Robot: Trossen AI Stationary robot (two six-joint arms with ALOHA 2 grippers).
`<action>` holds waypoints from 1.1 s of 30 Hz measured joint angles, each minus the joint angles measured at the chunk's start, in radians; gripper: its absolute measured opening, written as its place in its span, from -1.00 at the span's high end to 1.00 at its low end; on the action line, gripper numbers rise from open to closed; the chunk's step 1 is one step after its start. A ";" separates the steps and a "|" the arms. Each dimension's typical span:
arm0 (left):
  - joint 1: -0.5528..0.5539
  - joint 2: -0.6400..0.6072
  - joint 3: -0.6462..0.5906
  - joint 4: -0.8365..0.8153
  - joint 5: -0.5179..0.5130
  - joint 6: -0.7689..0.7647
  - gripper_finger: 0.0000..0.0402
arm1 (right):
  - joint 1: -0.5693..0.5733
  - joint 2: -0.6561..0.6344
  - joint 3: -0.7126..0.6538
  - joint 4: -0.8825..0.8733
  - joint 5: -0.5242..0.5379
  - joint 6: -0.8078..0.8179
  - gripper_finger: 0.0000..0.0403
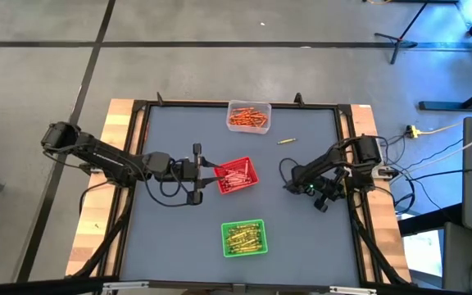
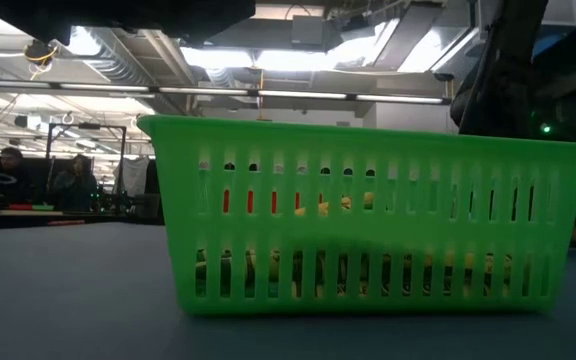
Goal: Sort crayons
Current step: Put the green crayon into the green bin
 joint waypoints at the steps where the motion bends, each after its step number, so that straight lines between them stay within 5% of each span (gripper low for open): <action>1: 0.000 0.000 0.000 0.000 0.000 0.000 0.36 | 0.000 0.010 0.001 0.000 0.000 -0.002 1.00; 9: 0.000 0.000 0.000 0.004 0.003 0.000 0.36 | -0.002 0.029 -0.025 0.052 -0.053 -0.023 1.00; 24: 0.000 0.000 0.000 0.005 0.004 -0.001 0.36 | -0.002 0.015 -0.032 0.052 0.047 -0.022 1.00; 33: 0.000 0.000 0.000 0.004 0.003 -0.001 0.36 | 0.001 -0.097 0.031 -0.017 0.273 0.129 1.00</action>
